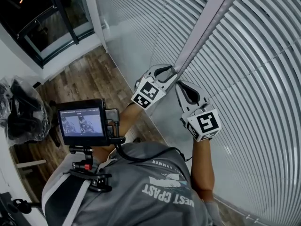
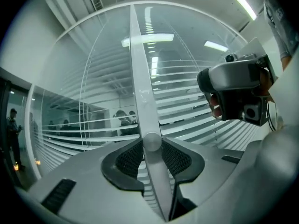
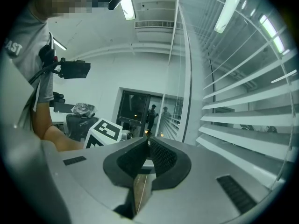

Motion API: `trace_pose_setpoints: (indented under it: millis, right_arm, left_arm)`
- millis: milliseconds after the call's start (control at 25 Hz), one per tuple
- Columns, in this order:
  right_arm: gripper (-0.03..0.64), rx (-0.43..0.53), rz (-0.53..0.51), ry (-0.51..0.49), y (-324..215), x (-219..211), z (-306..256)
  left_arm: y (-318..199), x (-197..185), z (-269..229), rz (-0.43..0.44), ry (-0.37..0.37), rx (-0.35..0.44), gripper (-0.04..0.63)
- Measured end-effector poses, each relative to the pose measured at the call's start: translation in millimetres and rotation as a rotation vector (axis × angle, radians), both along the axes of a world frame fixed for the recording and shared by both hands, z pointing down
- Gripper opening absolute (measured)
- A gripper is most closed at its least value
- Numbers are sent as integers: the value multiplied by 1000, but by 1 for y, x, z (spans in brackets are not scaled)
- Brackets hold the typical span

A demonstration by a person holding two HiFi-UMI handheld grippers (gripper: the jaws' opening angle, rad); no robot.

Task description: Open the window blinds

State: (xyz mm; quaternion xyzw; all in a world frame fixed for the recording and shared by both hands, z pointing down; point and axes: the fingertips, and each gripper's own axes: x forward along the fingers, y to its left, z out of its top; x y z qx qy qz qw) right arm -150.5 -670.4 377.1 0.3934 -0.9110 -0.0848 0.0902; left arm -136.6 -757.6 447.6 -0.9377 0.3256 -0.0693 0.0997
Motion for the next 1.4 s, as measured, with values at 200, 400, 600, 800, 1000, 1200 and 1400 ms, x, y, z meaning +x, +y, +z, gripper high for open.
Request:
trace_pose_setpoints:
  millis: [200, 400, 600, 800, 1000, 1200, 1400]
  right_arm:
    - [3, -9, 0, 1, 4, -1, 7]
    - [3, -19, -4, 10, 6, -2, 7]
    - [3, -11, -19, 22, 4, -4, 2]
    - [3, 5, -31, 53, 5, -5, -1]
    - [2, -2, -21, 59, 5, -2, 2]
    - [2, -3, -19, 59, 5, -2, 2]
    - [2, -5, -20, 56, 4, -3, 4]
  left_arm:
    - [3, 0, 2, 21, 55, -61, 126]
    - [4, 3, -6, 79, 256, -216, 126]
    - [2, 5, -10, 79, 270, -213, 126]
    - [2, 8, -13, 75, 248, -188, 126]
    - [3, 9, -13, 76, 245, -183, 126]
    - [3, 8, -13, 77, 245, -183, 126]
    - [2, 7, -12, 78, 242, -183, 126]
